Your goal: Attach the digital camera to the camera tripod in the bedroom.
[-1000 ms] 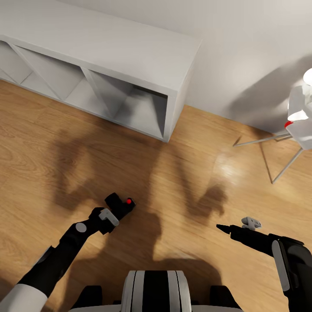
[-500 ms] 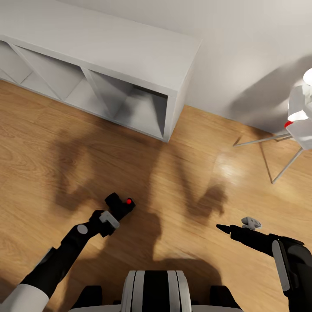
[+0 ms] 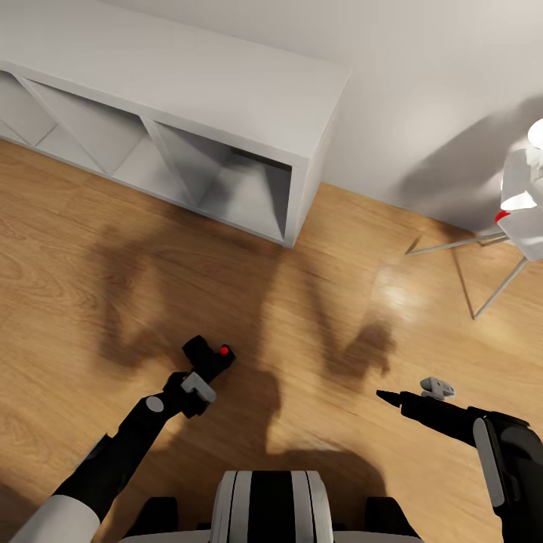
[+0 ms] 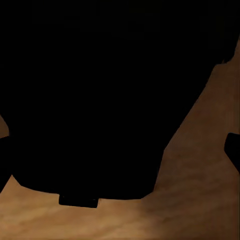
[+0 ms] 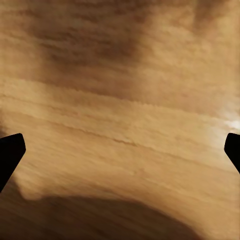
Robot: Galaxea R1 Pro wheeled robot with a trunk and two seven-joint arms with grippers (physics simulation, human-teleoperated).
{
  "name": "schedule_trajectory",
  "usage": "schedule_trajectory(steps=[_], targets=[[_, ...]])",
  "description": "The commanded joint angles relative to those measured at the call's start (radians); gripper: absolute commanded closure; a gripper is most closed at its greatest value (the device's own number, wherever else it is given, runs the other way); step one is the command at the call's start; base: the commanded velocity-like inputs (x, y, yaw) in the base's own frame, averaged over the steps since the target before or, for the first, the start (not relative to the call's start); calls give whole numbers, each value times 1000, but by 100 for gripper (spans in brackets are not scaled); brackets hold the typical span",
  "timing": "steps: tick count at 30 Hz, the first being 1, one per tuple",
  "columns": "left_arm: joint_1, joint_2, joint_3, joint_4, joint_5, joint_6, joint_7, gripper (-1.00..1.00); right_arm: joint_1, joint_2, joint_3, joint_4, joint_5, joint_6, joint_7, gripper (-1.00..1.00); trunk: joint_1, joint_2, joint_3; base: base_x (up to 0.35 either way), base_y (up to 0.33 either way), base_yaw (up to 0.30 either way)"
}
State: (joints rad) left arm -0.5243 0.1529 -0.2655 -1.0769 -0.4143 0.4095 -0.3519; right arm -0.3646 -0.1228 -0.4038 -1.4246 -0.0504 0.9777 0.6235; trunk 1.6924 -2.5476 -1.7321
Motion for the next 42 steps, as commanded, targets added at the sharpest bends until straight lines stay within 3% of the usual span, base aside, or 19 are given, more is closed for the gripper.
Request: schedule_trajectory(steps=[1,13,14,31,38,40,42], targets=[[0,0,-1,-2,-10,3,-5,-100,-1,0,-1,0,-5,7,0,-100,0,0,-1,0,0,0],[0,-4,-1,-3,-9,4,-4,-100,-1,0,-1,0,-4,7,0,-100,0,0,-1,0,0,0],[0,-4,0,-4,-9,4,-4,100,-1,0,-1,0,-4,7,-1,-100,0,0,-1,0,0,0],[0,-8,1,-27,-9,-3,4,100,-1,0,-1,0,-3,8,-1,-100,0,0,-1,0,0,0],[0,-89,2,-190,-5,25,66,100,-1,0,-1,0,-3,8,0,-100,0,0,-1,0,0,0],[0,-140,-1,-228,-4,86,84,100,-1,0,-1,0,-4,9,1,-100,0,0,-1,0,0,0],[0,-166,-2,-239,-3,112,89,100,-1,0,-1,0,-4,8,1,-100,0,0,-1,0,0,0]])
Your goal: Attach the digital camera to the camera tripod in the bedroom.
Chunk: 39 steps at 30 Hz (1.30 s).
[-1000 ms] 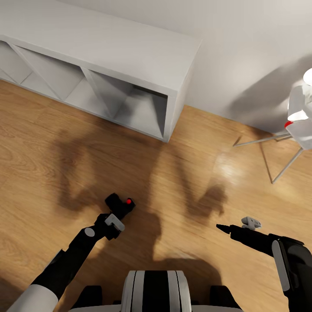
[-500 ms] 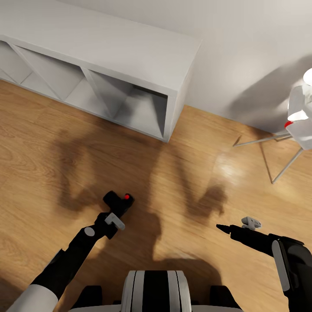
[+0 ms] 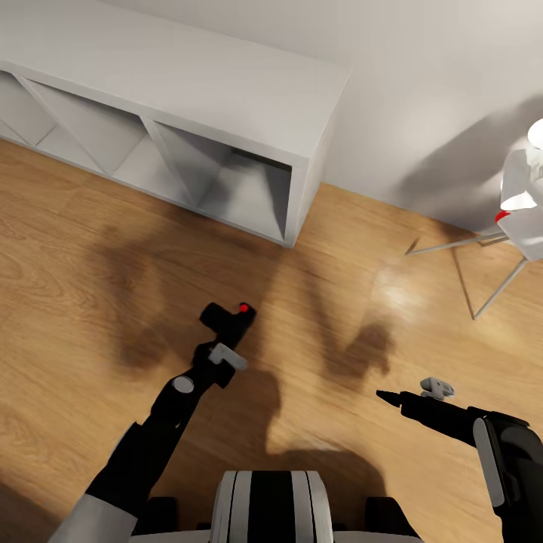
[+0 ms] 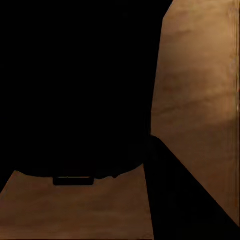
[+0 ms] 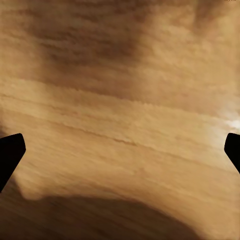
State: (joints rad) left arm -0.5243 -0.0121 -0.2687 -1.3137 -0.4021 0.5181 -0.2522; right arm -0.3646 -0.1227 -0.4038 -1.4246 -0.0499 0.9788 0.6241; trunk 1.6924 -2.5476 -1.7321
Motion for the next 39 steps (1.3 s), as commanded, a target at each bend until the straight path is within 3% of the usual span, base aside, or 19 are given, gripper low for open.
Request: schedule_trajectory(steps=[1,8,14,15,21,24,25,27,28,30,31,32,34,37,39], targets=[[0,-8,0,-4,-15,9,-9,100,-1,0,-1,0,-5,7,0,-100,0,0,-1,0,0,0],[0,-65,-5,-13,-9,24,28,100,-1,0,-3,0,-5,8,0,-100,0,0,-1,0,0,0],[0,-96,-6,-12,49,27,91,100,-1,0,-1,0,-7,8,0,-100,0,0,-1,0,0,0],[0,-111,-6,-11,84,31,97,100,-1,0,-1,0,-9,8,0,-100,0,0,-1,0,0,0],[0,-126,-7,-7,202,32,101,100,-1,-1,-1,0,-8,8,0,-100,0,0,-1,0,0,0],[0,-131,-12,-5,318,31,104,100,-1,-1,-2,0,-8,8,0,-100,0,0,-1,0,0,0],[0,-133,-16,-5,340,31,105,100,-1,-1,-2,0,-8,8,0,-100,0,0,-1,0,0,0],[0,-137,-47,-7,430,33,136,100,-1,-1,-2,-1,-12,8,1,-100,0,0,-1,0,0,0],[0,-137,-56,-7,443,33,149,100,-1,-1,-2,-1,-12,8,0,-100,0,0,-1,0,0,0],[0,-140,-110,-7,526,34,277,100,-1,-1,-3,-2,-16,8,1,-100,0,0,-1,0,0,0],[0,-140,-118,-7,544,34,304,100,-1,-1,-3,-2,-17,8,2,-100,0,0,-1,0,0,0],[0,-140,-133,-7,585,34,356,100,-1,-2,-3,-2,-18,8,3,-100,0,0,-1,0,0,0],[0,-141,-147,-7,632,34,409,100,-1,-2,-3,-2,-18,9,6,-100,0,0,-1,0,0,0],[-1,-139,-192,-11,751,34,535,100,-1,-2,-3,-2,-17,9,17,-100,-1,0,7,0,0,0],[-1,-138,-213,-12,791,33,581,100,-1,-2,-3,-1,-16,9,22,-100,-2,1,15,0,0,0]])
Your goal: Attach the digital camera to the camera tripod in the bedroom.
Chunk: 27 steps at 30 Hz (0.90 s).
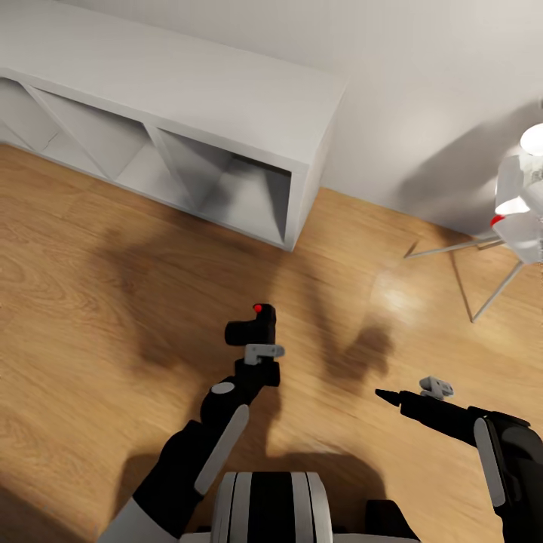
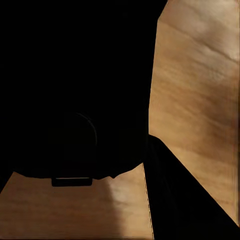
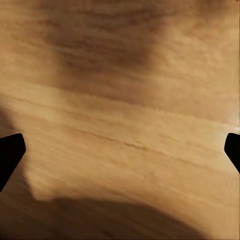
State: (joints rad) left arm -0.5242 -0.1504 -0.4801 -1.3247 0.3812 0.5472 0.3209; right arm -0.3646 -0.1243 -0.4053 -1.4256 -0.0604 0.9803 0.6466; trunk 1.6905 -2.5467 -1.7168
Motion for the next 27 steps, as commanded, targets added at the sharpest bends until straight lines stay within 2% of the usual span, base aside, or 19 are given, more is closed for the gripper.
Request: schedule_trajectory(steps=[1,5,7,10,12,13,14,16,17,20,22,23,27], targets=[[-1,1,-12,-2,24,4,30,100,0,0,-1,0,-5,7,1,-100,-1,0,3,0,0,0],[0,3,-54,-3,81,0,120,100,0,0,-2,0,-3,8,9,-100,-2,1,19,0,0,0],[0,4,-66,-4,96,-2,147,100,0,-2,-1,0,-4,9,11,-100,-3,1,27,0,0,0],[0,4,-74,-12,114,-4,166,100,0,-9,-2,-6,-5,13,17,-100,-5,2,38,0,0,0],[0,6,-77,-37,143,-5,165,100,0,-11,-4,-11,-5,16,31,-100,-5,3,46,0,0,0],[0,8,-77,-48,159,-5,162,100,0,-12,-5,-11,-5,17,39,-100,-6,3,50,0,0,0],[0,16,-78,-71,200,-5,151,100,0,-14,-8,-13,-5,18,58,-100,-6,3,54,0,0,0],[0,29,-79,-92,250,-6,133,100,0,-16,-12,-13,-5,19,81,-100,-7,4,61,0,0,0],[0,37,-79,-100,277,-6,120,100,0,-18,-15,-14,-5,19,95,-100,-8,4,65,0,0,0],[0,110,-78,-129,433,-8,-4,100,0,-38,-31,-15,0,20,183,-100,-9,4,77,0,0,0],[0,136,-75,-133,470,-9,-62,100,0,-42,-33,-15,3,21,204,-100,-10,5,85,0,0,0],[0,159,-73,-135,496,-10,-122,100,0,-44,-35,-15,5,21,217,-100,-10,5,89,0,0,0],[0,214,-73,-125,529,-12,-248,100,0,-47,-36,-14,7,21,233,-100,-12,6,104,0,0,0]])
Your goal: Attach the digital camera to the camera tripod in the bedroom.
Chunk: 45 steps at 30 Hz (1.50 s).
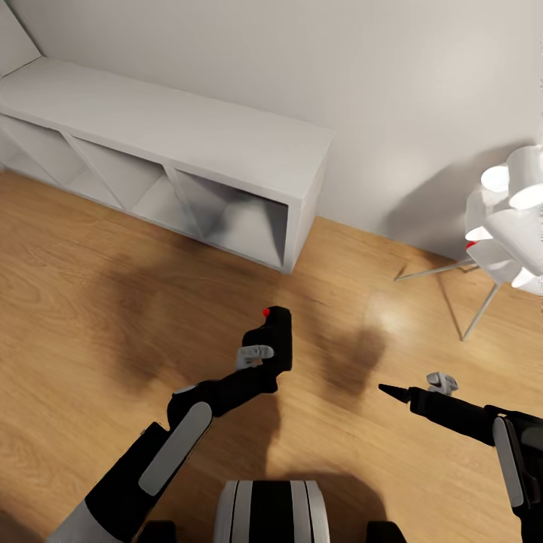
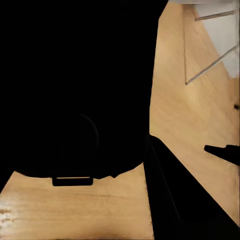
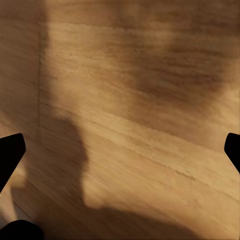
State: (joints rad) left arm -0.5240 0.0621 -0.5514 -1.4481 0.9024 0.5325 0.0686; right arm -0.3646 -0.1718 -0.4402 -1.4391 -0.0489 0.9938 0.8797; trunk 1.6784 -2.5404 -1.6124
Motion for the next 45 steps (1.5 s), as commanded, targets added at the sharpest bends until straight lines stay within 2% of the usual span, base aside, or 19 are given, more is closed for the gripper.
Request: schedule_trajectory(steps=[1,7,9,10,11,12,15,23,45], targets=[[-1,14,-1,10,13,2,-24,100,0,-1,-1,0,-4,8,3,-100,-1,0,3,0,0,0],[-1,54,4,35,32,4,-78,100,0,-1,-2,1,-3,8,6,-100,-3,1,27,0,0,0],[-1,76,5,35,62,4,-96,100,0,-2,-3,2,-3,8,7,-100,-4,2,34,0,0,0],[-1,86,5,35,90,4,-110,100,0,-3,-3,2,-3,8,8,-100,-5,2,38,0,0,0],[-1,95,5,36,135,3,-133,100,0,-3,-3,2,-3,8,7,-100,-5,2,42,0,0,0],[-1,99,5,37,156,3,-145,100,0,-2,-3,4,-3,8,7,-100,-6,3,46,0,0,0],[-1,104,5,38,178,3,-158,100,0,-2,-2,7,-4,9,7,-100,-7,3,58,0,0,0],[-1,106,6,45,196,3,-164,100,0,-1,-3,11,-6,8,8,-100,-10,5,89,0,0,0],[-1,102,7,48,200,2,-164,100,-1,-9,-30,6,-5,9,10,-100,-20,10,174,0,0,0]])
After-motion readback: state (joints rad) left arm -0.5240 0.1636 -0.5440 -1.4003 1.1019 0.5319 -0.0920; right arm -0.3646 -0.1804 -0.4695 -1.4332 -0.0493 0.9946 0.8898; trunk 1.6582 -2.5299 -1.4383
